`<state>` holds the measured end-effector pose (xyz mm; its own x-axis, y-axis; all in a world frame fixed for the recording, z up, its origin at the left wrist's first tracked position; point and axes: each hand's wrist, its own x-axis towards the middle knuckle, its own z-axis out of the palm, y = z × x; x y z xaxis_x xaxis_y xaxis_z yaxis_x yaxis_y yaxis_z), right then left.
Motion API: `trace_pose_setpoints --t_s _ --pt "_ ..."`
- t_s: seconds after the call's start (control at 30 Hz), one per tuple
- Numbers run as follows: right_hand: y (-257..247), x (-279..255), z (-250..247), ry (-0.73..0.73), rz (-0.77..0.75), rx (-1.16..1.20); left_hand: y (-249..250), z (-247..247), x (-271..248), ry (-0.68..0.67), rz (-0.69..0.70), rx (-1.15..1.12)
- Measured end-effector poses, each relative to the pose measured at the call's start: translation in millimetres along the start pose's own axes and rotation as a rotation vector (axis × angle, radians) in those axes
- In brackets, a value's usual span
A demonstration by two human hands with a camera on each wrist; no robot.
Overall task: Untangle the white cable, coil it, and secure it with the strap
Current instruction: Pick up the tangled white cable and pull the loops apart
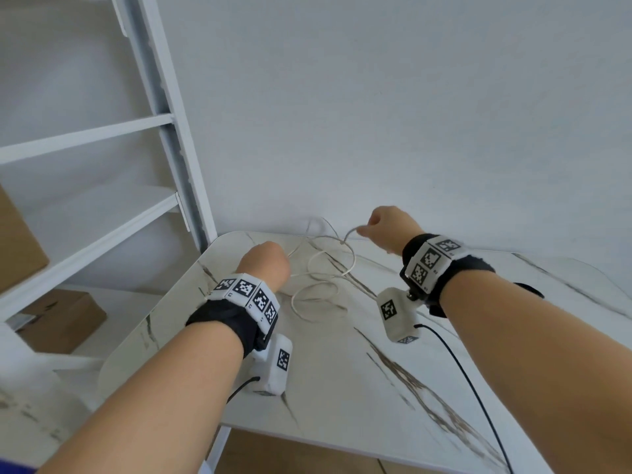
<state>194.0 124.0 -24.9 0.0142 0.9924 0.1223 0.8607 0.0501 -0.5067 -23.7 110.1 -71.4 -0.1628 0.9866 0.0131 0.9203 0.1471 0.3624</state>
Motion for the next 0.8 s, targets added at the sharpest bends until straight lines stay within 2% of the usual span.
trace_pose_setpoints --t_s 0.1,0.17,0.27,0.37,0.47,0.63,0.8 --pt "-9 0 -12 0.155 -0.018 0.196 -16 -8 -3 0.037 -0.045 0.047" --pt "-13 -2 -16 0.199 -0.006 0.287 -23 -11 -6 -0.016 -0.055 0.107" --pt "-21 -8 -13 0.097 0.032 0.259 -27 -11 -10 -0.136 -0.039 0.145" --pt "-28 -12 -4 -0.071 0.031 0.04 -26 -11 -16 -0.218 -0.007 0.143" --pt "-35 -15 7 -0.201 0.017 -0.121 -27 -10 -21 -0.235 -0.002 0.139" --pt "-50 -22 24 -0.244 -0.13 -0.184 -34 -12 -21 -0.176 0.017 0.116" --pt "-66 -23 47 -0.319 -0.266 -0.267 -36 -15 -20 -0.256 0.104 0.111"
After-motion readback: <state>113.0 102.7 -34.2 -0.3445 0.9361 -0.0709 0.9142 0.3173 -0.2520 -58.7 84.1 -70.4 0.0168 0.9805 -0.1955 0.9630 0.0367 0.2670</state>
